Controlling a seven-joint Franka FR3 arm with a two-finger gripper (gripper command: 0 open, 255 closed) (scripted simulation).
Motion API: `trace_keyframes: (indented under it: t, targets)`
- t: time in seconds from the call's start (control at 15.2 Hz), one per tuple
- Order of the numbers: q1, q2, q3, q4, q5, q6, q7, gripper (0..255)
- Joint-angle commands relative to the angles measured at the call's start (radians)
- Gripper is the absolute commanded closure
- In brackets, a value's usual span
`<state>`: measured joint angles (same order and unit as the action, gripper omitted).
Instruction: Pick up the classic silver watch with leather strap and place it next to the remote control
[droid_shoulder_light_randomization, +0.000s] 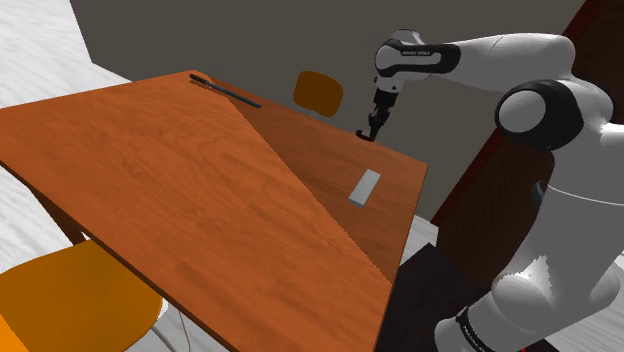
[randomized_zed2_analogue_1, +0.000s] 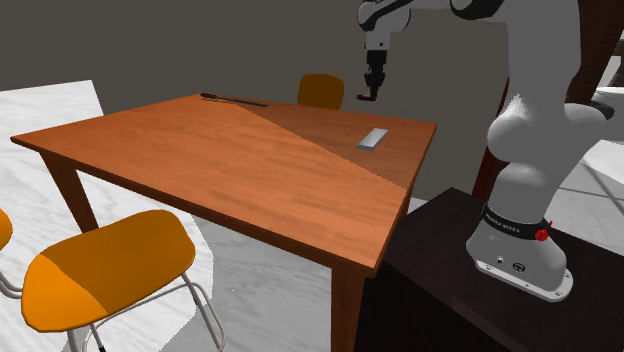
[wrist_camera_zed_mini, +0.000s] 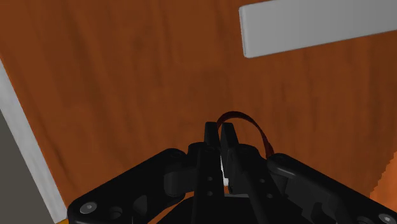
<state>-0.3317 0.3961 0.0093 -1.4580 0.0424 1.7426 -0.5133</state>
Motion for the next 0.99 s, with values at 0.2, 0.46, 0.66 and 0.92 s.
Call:
trace_keyframes:
  t: [0.2,0.46,0.66,0.92]
  targets:
    - [-0.006,0.022,-0.003,-0.030,0.000,0.052,-0.013,255]
    - [-0.006,0.033,-0.003,-0.068,0.001,0.101,-0.015,255]
    - [-0.006,0.044,-0.003,-0.093,0.001,0.136,-0.016,255]
    - [-0.006,0.060,-0.003,-0.122,0.002,0.182,-0.018,255]
